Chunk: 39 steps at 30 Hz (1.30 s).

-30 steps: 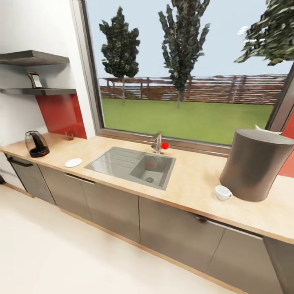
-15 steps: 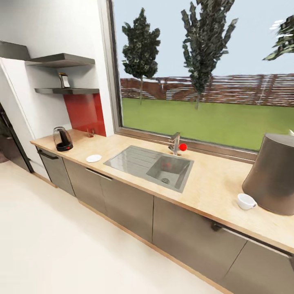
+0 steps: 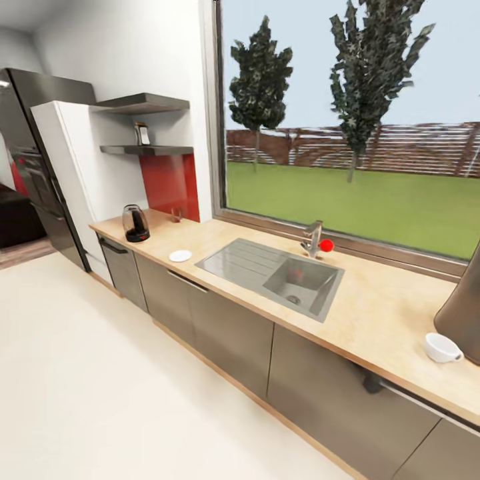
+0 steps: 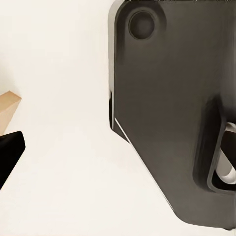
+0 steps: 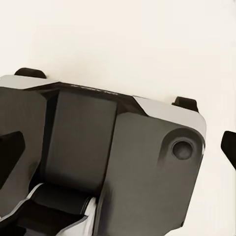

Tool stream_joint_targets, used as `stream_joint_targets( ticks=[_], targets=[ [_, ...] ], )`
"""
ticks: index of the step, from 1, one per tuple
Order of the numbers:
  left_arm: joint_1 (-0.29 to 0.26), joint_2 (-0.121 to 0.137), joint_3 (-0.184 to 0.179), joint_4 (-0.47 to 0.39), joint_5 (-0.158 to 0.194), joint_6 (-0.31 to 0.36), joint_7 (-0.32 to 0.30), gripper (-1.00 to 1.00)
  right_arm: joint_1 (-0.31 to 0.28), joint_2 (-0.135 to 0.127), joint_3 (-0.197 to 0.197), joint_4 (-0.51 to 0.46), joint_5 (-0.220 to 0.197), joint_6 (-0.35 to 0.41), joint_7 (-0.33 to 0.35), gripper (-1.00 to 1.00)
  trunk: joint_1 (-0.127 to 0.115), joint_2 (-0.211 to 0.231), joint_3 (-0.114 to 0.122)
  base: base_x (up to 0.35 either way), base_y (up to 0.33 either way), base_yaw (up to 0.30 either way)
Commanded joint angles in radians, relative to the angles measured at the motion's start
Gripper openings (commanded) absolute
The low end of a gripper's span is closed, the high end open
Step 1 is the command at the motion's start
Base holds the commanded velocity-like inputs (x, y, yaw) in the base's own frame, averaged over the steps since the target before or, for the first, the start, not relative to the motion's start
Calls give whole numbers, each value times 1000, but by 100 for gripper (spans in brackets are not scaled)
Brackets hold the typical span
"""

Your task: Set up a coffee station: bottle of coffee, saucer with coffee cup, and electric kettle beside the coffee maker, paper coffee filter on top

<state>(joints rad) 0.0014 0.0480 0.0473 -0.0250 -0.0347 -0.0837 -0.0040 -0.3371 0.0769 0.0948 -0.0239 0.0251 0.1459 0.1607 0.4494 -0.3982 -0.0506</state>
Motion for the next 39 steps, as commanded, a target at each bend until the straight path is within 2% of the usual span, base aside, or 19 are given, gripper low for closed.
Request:
stream_joint_targets(
  ticks=[1,13,28,39],
  targets=[
    [0,0,5,-1,-4,-2,0,100,0,0,5,-2,5,6,3,100,1,-2,-1,0,0,212],
    [0,0,5,-1,-4,-2,-1,100,0,-11,-5,-6,15,6,2,100,1,-2,14,0,0,156],
    [0,-2,8,0,0,-13,-8,100,0,-9,-8,-8,14,6,2,100,1,-2,16,10,0,273],
    [-1,-9,11,-3,2,-19,-11,100,0,-9,-3,-5,16,4,2,100,1,-2,14,259,189,279]
  ],
)
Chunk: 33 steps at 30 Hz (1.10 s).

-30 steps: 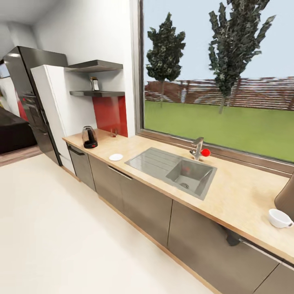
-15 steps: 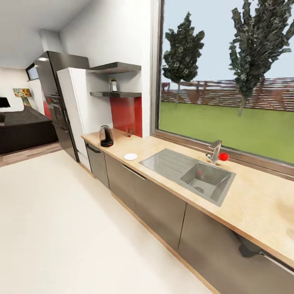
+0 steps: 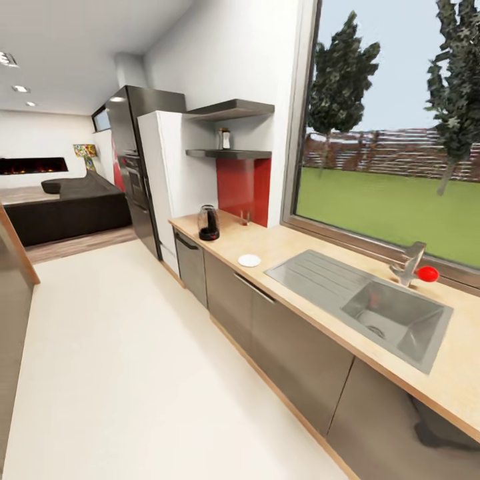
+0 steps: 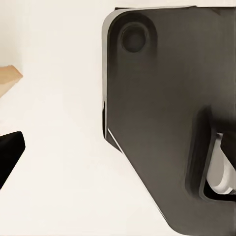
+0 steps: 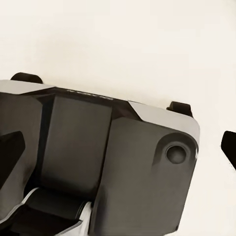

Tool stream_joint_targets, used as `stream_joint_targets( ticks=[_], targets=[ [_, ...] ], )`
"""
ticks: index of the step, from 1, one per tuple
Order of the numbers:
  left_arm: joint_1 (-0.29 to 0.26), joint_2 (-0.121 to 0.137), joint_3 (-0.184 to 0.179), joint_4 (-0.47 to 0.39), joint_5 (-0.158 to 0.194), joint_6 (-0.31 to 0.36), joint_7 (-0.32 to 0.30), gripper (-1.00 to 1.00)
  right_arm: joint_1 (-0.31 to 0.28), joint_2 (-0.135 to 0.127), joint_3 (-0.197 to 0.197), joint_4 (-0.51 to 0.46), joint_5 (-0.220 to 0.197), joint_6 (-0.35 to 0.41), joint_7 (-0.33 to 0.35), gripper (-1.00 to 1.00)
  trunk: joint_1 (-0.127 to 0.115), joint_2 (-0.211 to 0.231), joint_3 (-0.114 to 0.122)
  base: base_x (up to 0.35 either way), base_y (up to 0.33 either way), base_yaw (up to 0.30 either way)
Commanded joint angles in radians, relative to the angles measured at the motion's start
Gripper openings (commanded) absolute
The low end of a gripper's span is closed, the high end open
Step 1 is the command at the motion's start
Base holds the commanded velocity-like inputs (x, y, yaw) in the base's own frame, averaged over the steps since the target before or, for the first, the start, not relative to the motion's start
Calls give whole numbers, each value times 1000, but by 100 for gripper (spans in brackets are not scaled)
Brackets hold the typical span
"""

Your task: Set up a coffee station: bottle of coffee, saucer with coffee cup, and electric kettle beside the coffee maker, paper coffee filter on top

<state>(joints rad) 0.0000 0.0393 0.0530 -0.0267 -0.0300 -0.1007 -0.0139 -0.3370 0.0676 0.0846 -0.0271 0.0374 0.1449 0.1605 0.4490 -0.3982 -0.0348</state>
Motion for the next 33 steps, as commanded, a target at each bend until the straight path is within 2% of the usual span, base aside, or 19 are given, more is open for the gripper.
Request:
stream_joint_targets(
  ticks=[1,8,16,23,33],
  targets=[
    [0,0,5,-1,-3,-2,-1,100,0,0,8,-2,4,5,2,100,1,-2,-2,276,225,279],
    [0,0,7,-18,-4,-2,-1,100,0,-2,7,-3,4,-1,2,100,1,-2,-4,277,226,167],
    [0,1,5,-21,-4,-2,-1,100,0,-9,9,-1,4,-113,2,100,1,-2,-4,307,136,11],
    [-1,2,3,-33,-4,-1,-1,100,0,-9,9,-1,4,-123,2,100,1,-2,-4,327,48,0],
    [0,2,7,-35,-4,-1,-1,100,0,-9,9,1,4,-123,2,100,1,-2,-4,290,215,0]
  ],
)
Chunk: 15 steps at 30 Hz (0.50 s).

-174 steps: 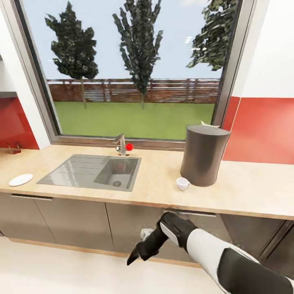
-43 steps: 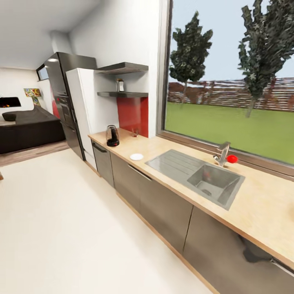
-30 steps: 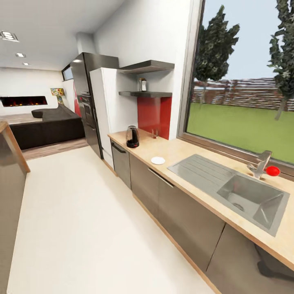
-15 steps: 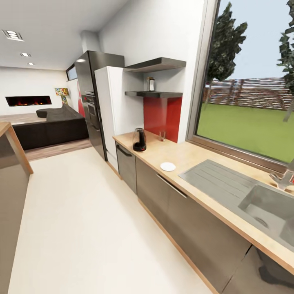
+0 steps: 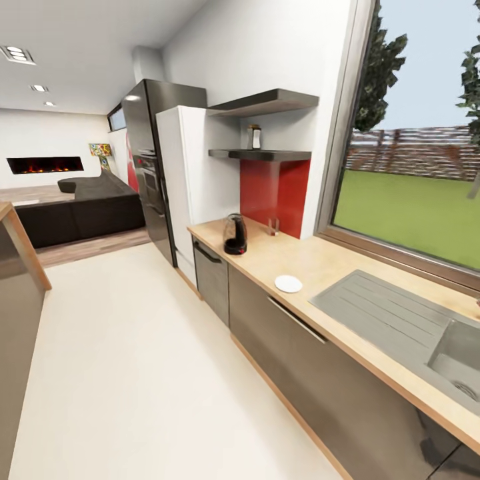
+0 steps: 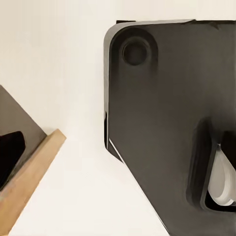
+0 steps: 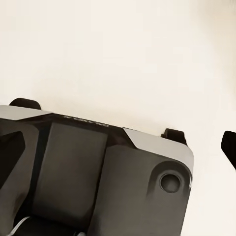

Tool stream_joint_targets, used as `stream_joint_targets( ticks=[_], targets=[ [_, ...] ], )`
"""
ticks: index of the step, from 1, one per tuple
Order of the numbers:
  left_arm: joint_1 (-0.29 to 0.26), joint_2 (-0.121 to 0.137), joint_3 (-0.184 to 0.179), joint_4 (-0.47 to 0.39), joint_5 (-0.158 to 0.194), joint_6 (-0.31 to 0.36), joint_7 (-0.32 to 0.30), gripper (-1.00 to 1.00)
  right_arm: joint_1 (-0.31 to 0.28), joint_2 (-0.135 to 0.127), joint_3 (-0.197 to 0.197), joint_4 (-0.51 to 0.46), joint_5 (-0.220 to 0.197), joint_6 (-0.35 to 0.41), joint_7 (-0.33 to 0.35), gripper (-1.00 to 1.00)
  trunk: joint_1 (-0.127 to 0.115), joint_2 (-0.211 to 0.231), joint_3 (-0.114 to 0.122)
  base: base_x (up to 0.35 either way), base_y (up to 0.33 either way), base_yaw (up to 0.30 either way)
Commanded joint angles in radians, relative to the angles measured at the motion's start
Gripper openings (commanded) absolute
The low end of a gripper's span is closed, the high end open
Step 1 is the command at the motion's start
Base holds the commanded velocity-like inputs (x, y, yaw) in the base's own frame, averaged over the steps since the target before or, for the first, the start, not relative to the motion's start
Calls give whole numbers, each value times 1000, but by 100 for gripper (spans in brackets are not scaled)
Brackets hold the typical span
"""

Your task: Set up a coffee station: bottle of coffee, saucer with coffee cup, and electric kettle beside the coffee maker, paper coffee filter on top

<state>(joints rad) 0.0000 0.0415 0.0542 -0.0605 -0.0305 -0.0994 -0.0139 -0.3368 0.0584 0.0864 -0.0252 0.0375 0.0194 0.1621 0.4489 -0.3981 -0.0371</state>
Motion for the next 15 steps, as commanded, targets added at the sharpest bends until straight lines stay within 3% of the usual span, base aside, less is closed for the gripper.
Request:
stream_joint_targets(
  ticks=[1,7,15],
  targets=[
    [0,0,5,-1,-3,-2,-1,100,-1,0,7,-1,4,2,1,100,1,-2,-2,281,238,0],
    [0,0,6,-1,-3,-2,-1,100,-1,0,7,-1,4,2,1,100,1,-2,-3,281,238,32],
    [0,0,6,-1,-3,-2,-1,100,-1,0,7,-1,4,2,0,100,1,-2,-8,304,169,138]
  ],
)
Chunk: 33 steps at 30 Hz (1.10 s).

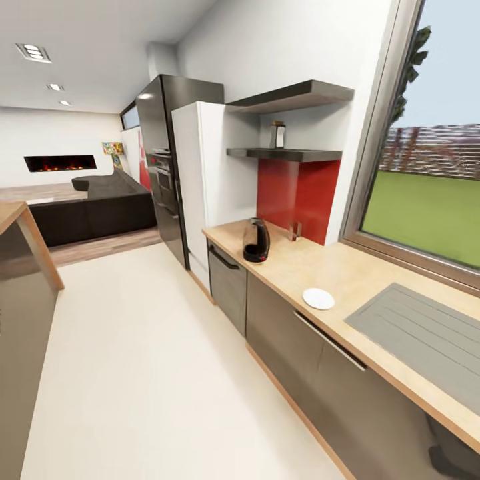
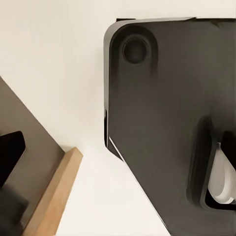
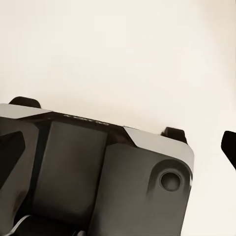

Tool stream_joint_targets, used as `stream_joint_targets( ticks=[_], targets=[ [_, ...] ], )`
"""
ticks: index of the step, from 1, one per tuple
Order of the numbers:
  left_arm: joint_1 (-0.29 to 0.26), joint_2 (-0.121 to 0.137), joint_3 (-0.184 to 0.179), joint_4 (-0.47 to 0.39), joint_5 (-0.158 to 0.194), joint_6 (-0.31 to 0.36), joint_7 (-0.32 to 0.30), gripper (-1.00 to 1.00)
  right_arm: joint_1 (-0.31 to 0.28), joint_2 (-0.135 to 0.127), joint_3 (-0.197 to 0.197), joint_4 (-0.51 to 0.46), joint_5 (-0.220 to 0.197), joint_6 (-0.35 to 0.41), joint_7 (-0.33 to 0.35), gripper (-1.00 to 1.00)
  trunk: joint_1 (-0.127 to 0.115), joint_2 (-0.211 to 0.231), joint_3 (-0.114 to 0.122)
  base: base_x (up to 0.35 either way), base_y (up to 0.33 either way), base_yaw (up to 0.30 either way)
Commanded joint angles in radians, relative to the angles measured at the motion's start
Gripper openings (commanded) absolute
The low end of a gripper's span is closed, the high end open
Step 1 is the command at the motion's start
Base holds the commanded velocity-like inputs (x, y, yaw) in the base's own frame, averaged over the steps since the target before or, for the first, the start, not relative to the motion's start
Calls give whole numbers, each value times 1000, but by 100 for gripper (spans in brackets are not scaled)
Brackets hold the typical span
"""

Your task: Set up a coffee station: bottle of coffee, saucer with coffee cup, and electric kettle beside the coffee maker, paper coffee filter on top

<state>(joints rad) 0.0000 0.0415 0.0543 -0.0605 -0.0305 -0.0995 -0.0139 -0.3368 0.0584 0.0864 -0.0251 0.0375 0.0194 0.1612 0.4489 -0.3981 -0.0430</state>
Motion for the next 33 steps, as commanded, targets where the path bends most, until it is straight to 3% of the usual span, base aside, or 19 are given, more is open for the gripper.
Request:
stream_joint_targets(
  ticks=[1,18,26,33],
  targets=[
    [0,0,5,-1,-3,-2,-1,100,-1,0,7,-1,4,2,0,100,1,-2,-2,321,117,34],
    [0,0,6,1,-3,-3,-1,100,-1,0,7,-1,4,2,1,100,1,-2,-2,324,116,3],
    [0,1,6,1,-3,-2,-1,100,-1,17,4,-3,2,10,7,100,1,-2,-2,298,208,0],
    [0,1,4,1,-3,-2,-1,100,-1,18,3,-3,1,10,8,100,1,-2,-2,292,212,0]
  ],
)
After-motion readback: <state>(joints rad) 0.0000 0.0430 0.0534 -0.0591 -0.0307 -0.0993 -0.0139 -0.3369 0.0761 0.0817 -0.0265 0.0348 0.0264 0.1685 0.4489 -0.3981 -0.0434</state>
